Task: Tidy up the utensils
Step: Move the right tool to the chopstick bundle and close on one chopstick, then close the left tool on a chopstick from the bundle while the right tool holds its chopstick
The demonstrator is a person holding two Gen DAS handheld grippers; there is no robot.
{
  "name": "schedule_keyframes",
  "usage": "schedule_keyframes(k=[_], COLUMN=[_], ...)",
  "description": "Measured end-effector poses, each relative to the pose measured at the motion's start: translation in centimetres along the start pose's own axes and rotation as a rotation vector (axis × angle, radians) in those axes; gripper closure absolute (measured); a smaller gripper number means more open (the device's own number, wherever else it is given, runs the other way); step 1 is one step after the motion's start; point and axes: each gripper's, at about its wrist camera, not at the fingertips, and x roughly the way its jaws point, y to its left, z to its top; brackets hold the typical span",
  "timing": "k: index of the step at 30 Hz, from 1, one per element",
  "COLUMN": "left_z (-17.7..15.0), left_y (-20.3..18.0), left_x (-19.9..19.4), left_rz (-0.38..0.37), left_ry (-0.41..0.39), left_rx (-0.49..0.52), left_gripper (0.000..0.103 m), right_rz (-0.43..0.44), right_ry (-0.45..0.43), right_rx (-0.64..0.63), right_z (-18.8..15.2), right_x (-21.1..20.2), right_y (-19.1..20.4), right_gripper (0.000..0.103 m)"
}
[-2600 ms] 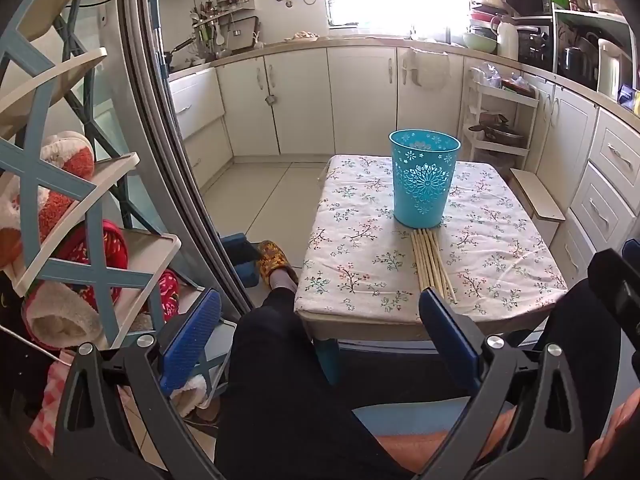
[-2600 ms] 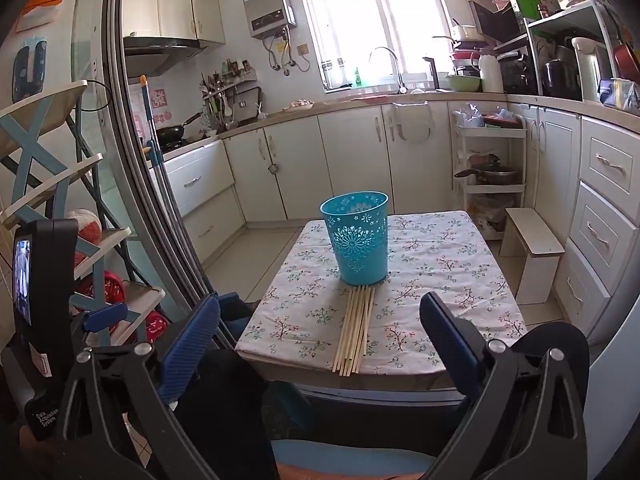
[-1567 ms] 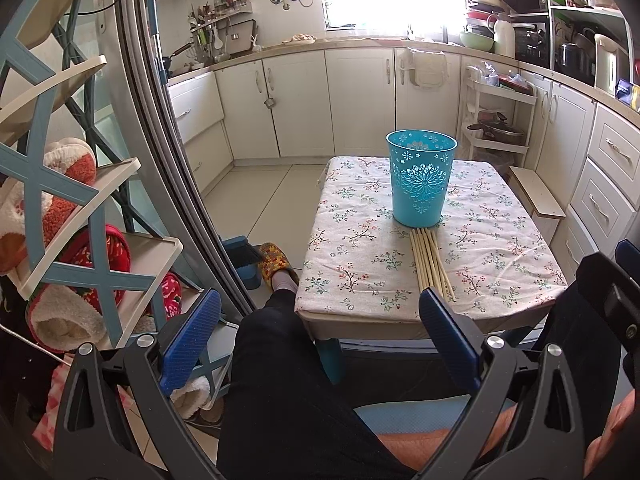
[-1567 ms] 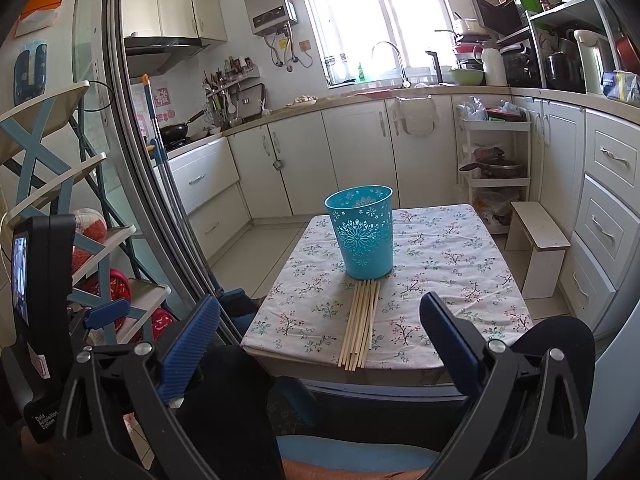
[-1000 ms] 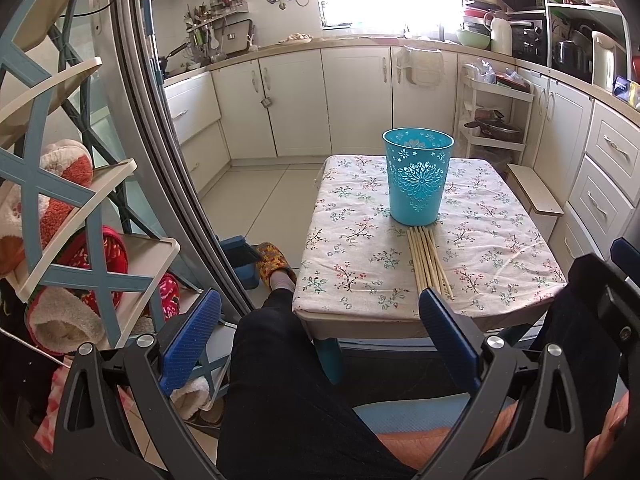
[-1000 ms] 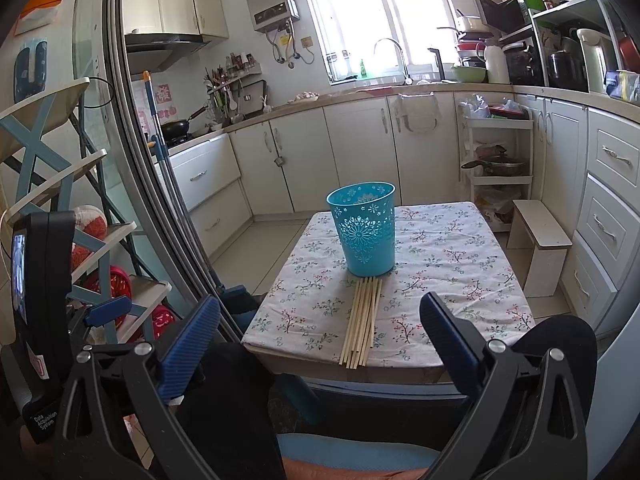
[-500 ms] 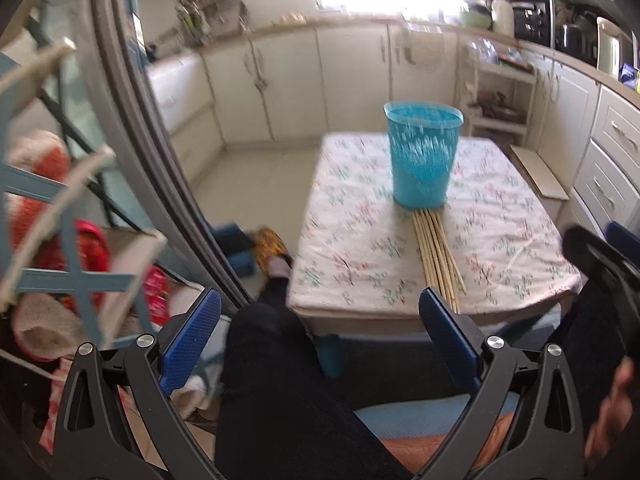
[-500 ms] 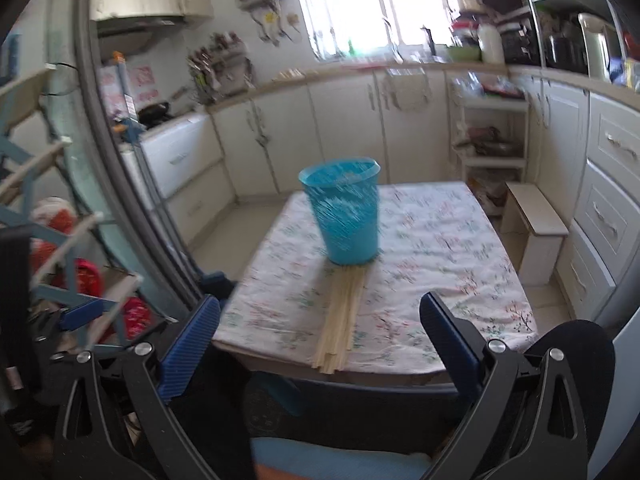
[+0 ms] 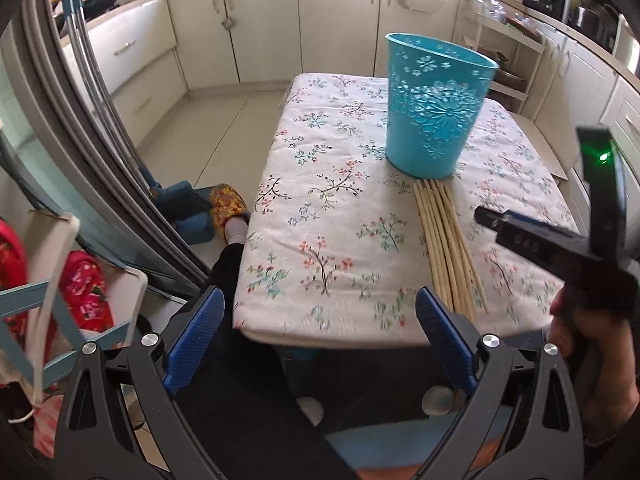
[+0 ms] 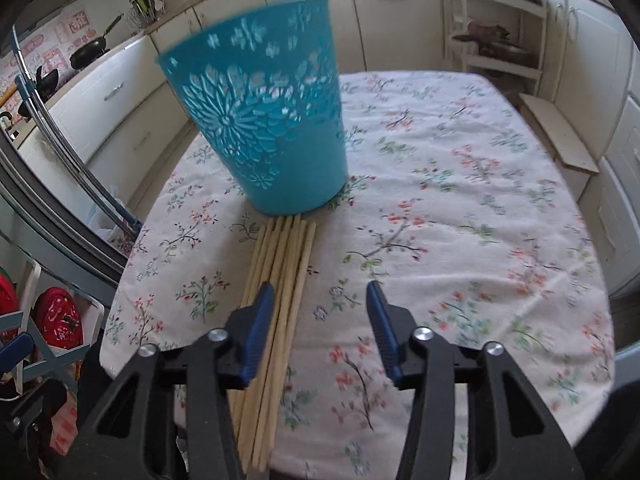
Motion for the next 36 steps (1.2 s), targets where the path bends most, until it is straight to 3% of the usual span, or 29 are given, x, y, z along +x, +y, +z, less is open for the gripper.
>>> schedule_keyframes(k=[4, 13, 15, 18, 21, 28, 36], left_z=[1.0, 2.7, 3.0, 3.5, 4.0, 6.0, 7.7], left_y=[0.1, 0.1, -0.2, -1.0, -2.1, -4.9, -6.3], left_x=[2.6, 5.4, 5.7, 6.3, 7.3, 10.7, 13.6], left_rz=[0.022, 0.025, 0.024, 0.026, 0.017, -0.018, 0.016], left_ry=[0.046, 0.069, 0.067, 0.061, 0.067, 0.097, 0.111], left_rx=[0.002, -0.028, -0.024, -0.006, 0.009, 0.025, 0.042], left_gripper=[0.01, 0.01, 0.01, 0.01, 0.01, 0.01, 0.01], right_rz=[0.015, 0.044, 0.045, 0.05, 0.077, 0.029, 0.034], right_ry=[0.03, 0.037, 0.039, 0.036, 0.044, 0.039, 0.034], right_rx=[0.001, -0.041, -0.037, -0.028, 0.013, 0.096, 0.089], right_z=[0.5, 1.4, 1.6, 1.7, 1.4, -0.2, 0.3], right_x=[1.7, 3.1, 3.2, 2.7, 1.8, 0.5, 0.7], right_y=[0.3, 0.4, -0.1, -0.8, -2.2, -6.8, -6.5], right_gripper=[0.075, 0.079, 0.089, 0.097, 0.097, 0.098, 0.097])
